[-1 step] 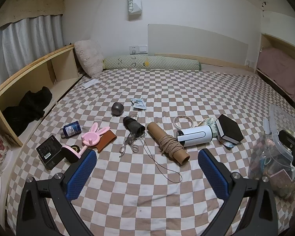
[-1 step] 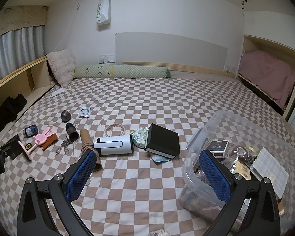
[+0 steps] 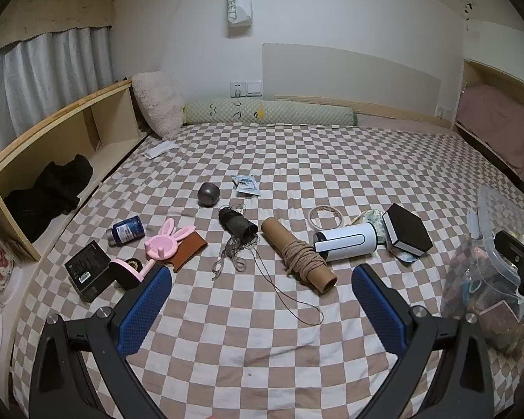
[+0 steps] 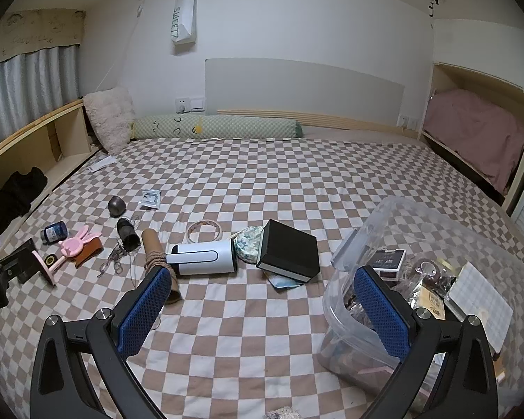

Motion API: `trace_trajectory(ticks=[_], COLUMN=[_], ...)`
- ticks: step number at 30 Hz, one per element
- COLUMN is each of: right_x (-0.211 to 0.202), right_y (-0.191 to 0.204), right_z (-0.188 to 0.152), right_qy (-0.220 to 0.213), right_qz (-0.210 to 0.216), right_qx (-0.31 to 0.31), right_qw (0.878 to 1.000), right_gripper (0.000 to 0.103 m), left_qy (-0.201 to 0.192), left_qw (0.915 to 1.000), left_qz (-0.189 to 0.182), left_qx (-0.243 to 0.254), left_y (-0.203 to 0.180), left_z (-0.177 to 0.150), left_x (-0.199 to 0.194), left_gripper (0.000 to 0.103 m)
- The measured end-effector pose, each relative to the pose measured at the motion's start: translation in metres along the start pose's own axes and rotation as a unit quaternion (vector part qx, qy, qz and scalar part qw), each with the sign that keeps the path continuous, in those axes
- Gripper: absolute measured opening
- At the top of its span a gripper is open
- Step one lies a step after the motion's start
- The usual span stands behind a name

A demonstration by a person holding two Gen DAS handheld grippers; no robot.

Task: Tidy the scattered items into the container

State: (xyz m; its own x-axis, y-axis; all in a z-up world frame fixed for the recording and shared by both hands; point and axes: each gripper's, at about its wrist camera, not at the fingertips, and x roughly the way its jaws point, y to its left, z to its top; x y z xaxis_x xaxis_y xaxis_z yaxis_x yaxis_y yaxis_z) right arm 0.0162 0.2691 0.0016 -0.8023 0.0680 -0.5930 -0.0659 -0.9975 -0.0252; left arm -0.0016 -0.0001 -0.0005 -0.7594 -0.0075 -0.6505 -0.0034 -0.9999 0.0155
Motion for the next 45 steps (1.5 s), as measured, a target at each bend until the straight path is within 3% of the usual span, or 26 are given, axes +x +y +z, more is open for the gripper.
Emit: trace_trajectory(ticks=[45], right_x=[0.004], right_y=[0.003], right_z=[0.002], right_qy=[0.009], right_qz=[0.004], right_qx=[-0.005], right_qw=[1.000], right_gripper=[0.103], left_qy=[-0.008], left_qw=[0.9999], left_qz=[0.009], left_qx=[0.009], left_y=[-0.007], left_z=[-0.001], left_x=[-0.001], left_gripper=[0.103])
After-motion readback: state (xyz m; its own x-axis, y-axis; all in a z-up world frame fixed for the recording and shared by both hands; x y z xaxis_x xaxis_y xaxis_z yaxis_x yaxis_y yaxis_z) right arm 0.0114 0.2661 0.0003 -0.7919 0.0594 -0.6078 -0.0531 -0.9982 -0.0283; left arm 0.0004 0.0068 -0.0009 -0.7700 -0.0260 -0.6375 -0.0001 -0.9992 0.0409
